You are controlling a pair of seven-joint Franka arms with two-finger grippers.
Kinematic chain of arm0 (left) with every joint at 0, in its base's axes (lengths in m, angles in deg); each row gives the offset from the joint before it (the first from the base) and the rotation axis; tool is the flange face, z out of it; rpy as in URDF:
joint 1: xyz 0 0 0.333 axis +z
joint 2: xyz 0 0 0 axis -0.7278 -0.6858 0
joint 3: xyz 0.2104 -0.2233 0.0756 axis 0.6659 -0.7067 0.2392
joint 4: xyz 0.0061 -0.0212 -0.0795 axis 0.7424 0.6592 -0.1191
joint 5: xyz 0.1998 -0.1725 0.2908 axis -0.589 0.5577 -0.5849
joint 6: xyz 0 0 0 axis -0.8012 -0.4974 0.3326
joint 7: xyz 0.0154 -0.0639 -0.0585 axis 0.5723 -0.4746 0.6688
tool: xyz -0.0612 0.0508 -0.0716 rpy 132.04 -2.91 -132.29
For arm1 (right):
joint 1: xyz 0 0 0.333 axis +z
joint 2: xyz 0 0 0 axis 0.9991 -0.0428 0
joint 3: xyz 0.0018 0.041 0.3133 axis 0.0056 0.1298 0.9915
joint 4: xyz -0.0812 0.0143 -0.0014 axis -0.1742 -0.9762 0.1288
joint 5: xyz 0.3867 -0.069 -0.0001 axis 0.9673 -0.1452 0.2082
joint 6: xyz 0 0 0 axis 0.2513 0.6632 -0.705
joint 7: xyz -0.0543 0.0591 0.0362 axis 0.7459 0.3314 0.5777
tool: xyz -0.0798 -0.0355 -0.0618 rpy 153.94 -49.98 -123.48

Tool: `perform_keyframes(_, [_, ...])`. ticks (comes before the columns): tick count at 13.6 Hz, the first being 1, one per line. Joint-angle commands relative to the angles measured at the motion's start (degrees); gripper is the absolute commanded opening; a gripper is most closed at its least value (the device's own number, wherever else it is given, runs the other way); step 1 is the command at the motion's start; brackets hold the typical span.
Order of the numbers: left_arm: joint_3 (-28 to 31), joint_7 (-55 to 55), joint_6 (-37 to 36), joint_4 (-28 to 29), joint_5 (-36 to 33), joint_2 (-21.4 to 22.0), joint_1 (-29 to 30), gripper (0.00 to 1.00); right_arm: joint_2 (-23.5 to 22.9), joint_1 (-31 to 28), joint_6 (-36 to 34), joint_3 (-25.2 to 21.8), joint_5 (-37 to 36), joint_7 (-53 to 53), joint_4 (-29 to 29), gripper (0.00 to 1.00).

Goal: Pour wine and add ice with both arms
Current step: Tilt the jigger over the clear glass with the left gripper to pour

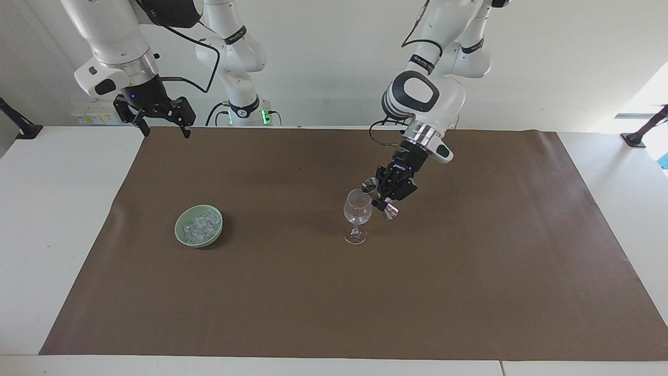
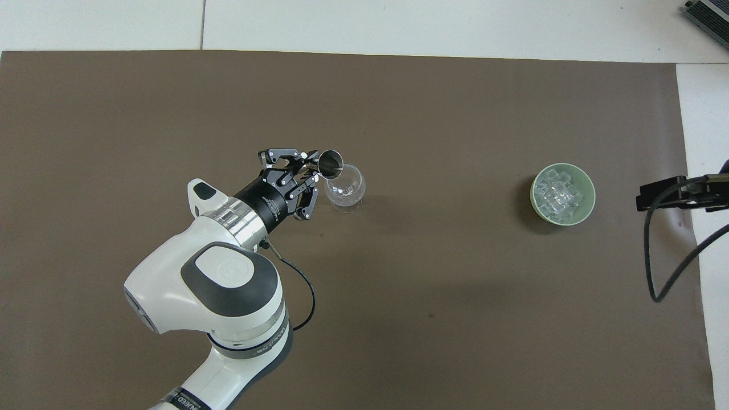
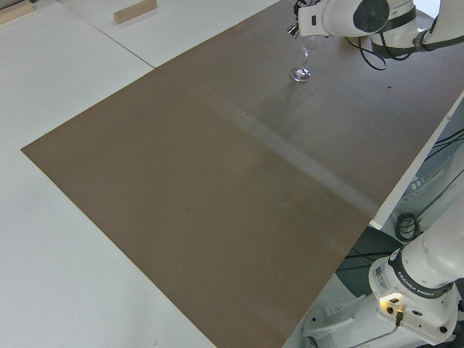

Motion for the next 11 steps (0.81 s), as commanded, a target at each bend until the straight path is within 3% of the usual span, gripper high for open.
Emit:
perform_keyframes(1, [0.64,-2.15,2.43,-1.3,-0.37,-0.88,-1.63,0.0,1.24,-0.19,0.06,0.06,0.27,1.14,1.25,1.0])
perform_keyframes(11, [0.55,-7.16,7.88,-3.76,-3.45,-2.63,-3.39,0.0,1.24,-0.19,0.06,0.06,0.27,1.14,1.25,1.0])
